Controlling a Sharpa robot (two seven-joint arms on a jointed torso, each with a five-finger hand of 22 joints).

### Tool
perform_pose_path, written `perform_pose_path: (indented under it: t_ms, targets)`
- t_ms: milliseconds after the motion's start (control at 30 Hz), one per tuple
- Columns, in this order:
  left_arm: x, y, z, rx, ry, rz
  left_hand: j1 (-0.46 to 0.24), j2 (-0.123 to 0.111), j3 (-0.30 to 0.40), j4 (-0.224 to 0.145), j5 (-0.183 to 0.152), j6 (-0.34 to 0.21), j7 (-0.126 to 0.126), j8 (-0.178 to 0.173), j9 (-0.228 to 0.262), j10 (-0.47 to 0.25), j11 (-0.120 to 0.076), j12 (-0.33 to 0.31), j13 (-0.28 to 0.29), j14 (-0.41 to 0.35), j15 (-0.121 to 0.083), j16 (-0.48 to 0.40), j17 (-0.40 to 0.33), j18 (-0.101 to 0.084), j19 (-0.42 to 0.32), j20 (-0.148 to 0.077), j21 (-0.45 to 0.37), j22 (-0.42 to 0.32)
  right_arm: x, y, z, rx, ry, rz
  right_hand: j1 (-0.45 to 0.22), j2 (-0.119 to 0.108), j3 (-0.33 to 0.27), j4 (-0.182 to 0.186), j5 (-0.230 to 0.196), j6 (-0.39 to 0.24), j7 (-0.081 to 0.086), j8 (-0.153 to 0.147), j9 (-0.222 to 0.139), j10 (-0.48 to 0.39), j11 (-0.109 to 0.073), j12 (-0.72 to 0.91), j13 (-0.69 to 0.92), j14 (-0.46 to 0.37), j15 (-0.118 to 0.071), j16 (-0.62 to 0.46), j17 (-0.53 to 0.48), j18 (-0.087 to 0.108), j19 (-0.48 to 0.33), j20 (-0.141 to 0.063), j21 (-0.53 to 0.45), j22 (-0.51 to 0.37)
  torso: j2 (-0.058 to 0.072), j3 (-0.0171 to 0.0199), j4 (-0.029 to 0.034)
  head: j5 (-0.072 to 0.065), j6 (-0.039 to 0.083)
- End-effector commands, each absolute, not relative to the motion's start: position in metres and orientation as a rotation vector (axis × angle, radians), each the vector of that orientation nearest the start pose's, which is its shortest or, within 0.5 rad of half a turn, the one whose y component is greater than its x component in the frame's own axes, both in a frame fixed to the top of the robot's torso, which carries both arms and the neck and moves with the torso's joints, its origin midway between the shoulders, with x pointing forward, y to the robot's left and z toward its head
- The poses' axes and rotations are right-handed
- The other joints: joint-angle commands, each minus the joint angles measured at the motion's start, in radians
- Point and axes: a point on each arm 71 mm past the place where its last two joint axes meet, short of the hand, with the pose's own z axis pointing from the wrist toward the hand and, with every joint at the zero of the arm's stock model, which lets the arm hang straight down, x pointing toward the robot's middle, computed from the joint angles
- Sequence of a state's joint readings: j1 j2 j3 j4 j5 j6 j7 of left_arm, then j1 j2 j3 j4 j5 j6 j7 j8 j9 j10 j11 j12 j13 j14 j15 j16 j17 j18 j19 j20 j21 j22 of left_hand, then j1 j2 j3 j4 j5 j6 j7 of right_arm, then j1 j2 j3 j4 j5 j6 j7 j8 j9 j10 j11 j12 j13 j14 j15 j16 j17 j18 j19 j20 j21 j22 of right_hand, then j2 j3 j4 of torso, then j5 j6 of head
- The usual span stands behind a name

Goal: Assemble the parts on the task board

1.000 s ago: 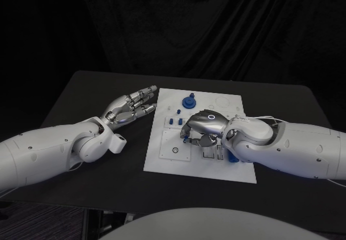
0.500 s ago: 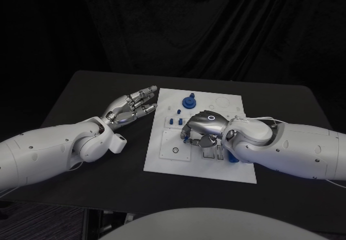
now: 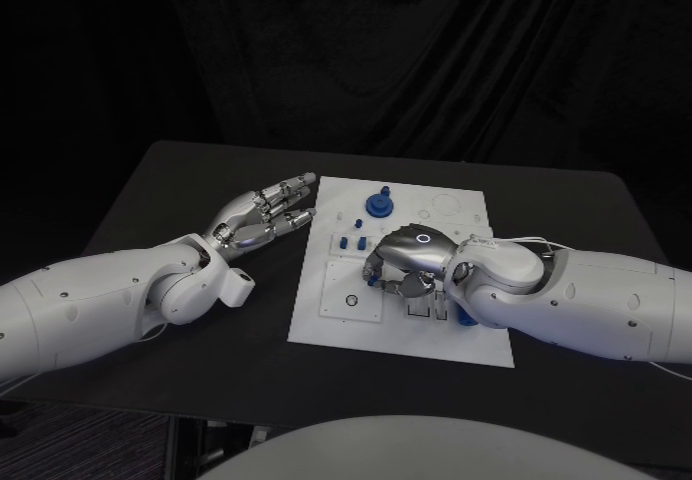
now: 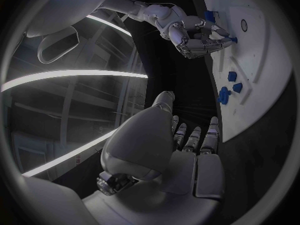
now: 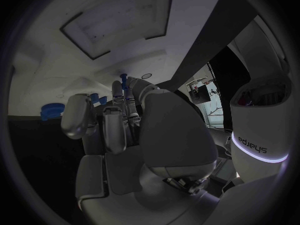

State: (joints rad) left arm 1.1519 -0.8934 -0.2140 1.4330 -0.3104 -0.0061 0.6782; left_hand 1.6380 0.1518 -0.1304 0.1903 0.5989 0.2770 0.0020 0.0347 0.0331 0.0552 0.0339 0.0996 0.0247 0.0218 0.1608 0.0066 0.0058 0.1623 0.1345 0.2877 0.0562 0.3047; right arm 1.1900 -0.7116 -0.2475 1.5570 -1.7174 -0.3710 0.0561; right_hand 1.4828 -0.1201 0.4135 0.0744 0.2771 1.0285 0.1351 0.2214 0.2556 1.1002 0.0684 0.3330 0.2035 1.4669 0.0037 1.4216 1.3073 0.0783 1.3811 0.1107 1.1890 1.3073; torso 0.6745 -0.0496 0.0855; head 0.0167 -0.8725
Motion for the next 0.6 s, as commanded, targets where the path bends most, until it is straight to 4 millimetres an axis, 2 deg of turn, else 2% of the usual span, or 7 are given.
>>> perform_pose_path:
  t_ms: [33, 400, 567, 600]
  targets:
    - [0.4512, 0.24, -0.2396, -0.64, 1.512, -1.789, 0.003, 0.003, 0.002, -0.007, -0.003, -0.004, 0.006, -0.002, 0.0, -0.003, 0.005, 0.002, -0.002, -0.002, 0.003, -0.001, 0.0, 0.012, -0.002, -0.001, -0.001, -0.001, 0.4231, -0.1164, -0.2504, -0.678, 1.624, 0.813, 0.002, -0.004, 0.0, -0.008, 0.004, -0.003, -0.003, -0.007, 0.002, 0.009, -0.002, 0.003, 0.001, 0.0, -0.006, -0.004, 0.028, 0.004, 0.001, -0.006, -0.001, 0.157, 0.0, 0.0005, 0.0002, 0.0, 0.0]
    - [0.451, 0.2394, -0.2407, -0.642, 1.518, -1.791, 0.004, 0.006, 0.005, -0.01, -0.004, -0.004, 0.01, -0.002, 0.0, -0.004, 0.005, 0.001, -0.002, -0.002, 0.005, 0.0, 0.0, 0.012, -0.001, 0.0, 0.0, 0.002, 0.4234, -0.1159, -0.2521, -0.682, 1.639, 0.806, -0.004, -0.005, -0.004, -0.005, 0.004, -0.014, 0.002, -0.019, -0.001, 0.002, 0.003, -0.003, 0.002, -0.005, -0.004, -0.01, 0.02, 0.005, -0.005, -0.005, -0.011, 0.154, 0.0, 0.0004, 0.0, 0.001, 0.0]
    - [0.451, 0.2392, -0.2414, -0.643, 1.52, -1.792, 0.004, 0.007, 0.007, -0.012, -0.004, -0.003, 0.013, -0.002, 0.0, -0.005, 0.004, 0.001, -0.002, -0.002, 0.007, -0.001, 0.0, 0.012, -0.001, 0.0, 0.0, 0.001, 0.4237, -0.1159, -0.2543, -0.687, 1.667, 0.791, -0.026, -0.015, -0.013, 0.009, 0.005, -0.073, 0.008, -0.061, -0.015, -0.044, 0.013, -0.021, 0.0, -0.019, 0.006, -0.025, 0.0, 0.011, -0.026, 0.002, -0.047, 0.144, -0.001, 0.0003, 0.0004, 0.002, 0.0]
    - [0.451, 0.2392, -0.2415, -0.644, 1.521, -1.792, 0.004, 0.007, 0.007, -0.012, -0.004, -0.003, 0.013, -0.002, 0.0, -0.005, 0.004, 0.001, -0.002, -0.002, 0.007, -0.001, 0.0, 0.012, -0.001, 0.0, 0.0, 0.001, 0.4238, -0.116, -0.2548, -0.687, 1.673, 0.787, -0.041, -0.023, -0.018, 0.019, 0.005, -0.106, 0.001, -0.082, -0.023, -0.083, 0.026, -0.034, -0.002, -0.028, 0.017, -0.034, -0.012, 0.014, -0.039, 0.008, -0.068, 0.138, -0.001, 0.0003, 0.0, 0.003, 0.0]
